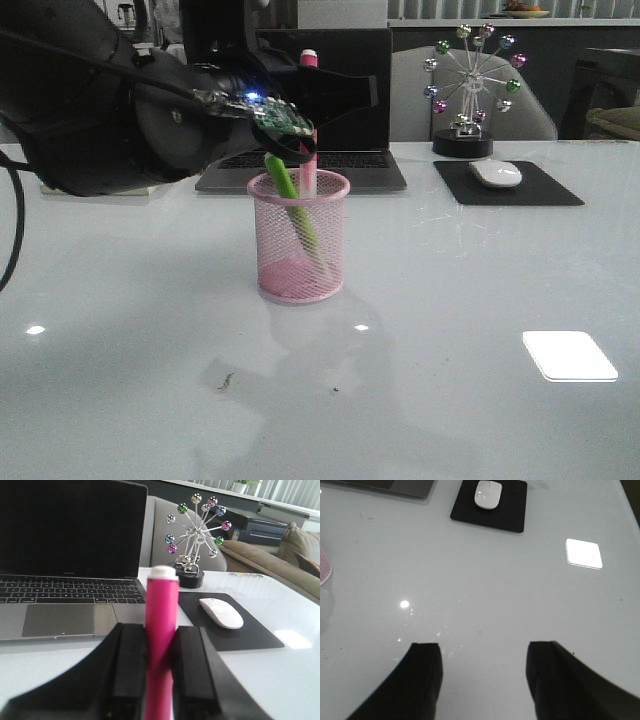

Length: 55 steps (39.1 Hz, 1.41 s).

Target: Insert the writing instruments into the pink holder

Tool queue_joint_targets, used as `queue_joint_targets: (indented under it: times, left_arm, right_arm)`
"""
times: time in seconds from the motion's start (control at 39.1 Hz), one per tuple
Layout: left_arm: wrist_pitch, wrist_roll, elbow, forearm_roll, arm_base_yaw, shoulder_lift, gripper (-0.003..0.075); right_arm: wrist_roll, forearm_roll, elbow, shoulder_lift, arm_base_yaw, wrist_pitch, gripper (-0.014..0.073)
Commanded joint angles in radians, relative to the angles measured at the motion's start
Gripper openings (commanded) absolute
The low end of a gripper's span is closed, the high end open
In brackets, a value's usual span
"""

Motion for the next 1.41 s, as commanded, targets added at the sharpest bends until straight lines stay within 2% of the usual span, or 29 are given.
queue_joint_targets:
  times: [0.0, 0.2, 0.49, 0.82, 1.05, 1.23, 1.38]
  left_arm:
    - [-0.091, -0.010, -0.025, 0.012, -0.006, -0.052, 0.0130]
    - [-0.093, -0.010, -0.018, 0.012, -0.034, -0.072, 0.0298]
    - [-0.095, 0.028, 0.016, 0.012, -0.041, -0.124, 0.0316]
    - [-0.089, 0.358, 0.106, -0.127, -0.017, -0.347, 0.0312]
    - [-0.081, 0.662, 0.157, -0.274, 0.022, -0.565, 0.0312]
    - [0.091, 0.847, 0.159, -0.419, 0.097, -0.765, 0.0312]
    - [0.257, 0.938, 0.159, -0.430, 0.190, -0.910, 0.0312]
  right_arm:
    - [0.000, -0.011, -0.025, -0.001, -0.004, -0.079, 0.0487]
    - [0.000, -0.011, -0.025, -0.001, -0.004, -0.079, 0.0487]
    - [0.000, -0.011, -0.025, -0.001, -0.004, -0.079, 0.0487]
    - [0.000, -0.011, -0.025, -0.001, -0.004, -0.079, 0.0487]
    - [0.000, -0.011, -0.025, -0.001, -0.004, -0.079, 0.0487]
    - [0.000, -0.011, -0.025, -0.001, -0.004, -0.079, 0.0487]
    - [0.000, -0.011, -0.025, -0.001, -0.004, -0.079, 0.0487]
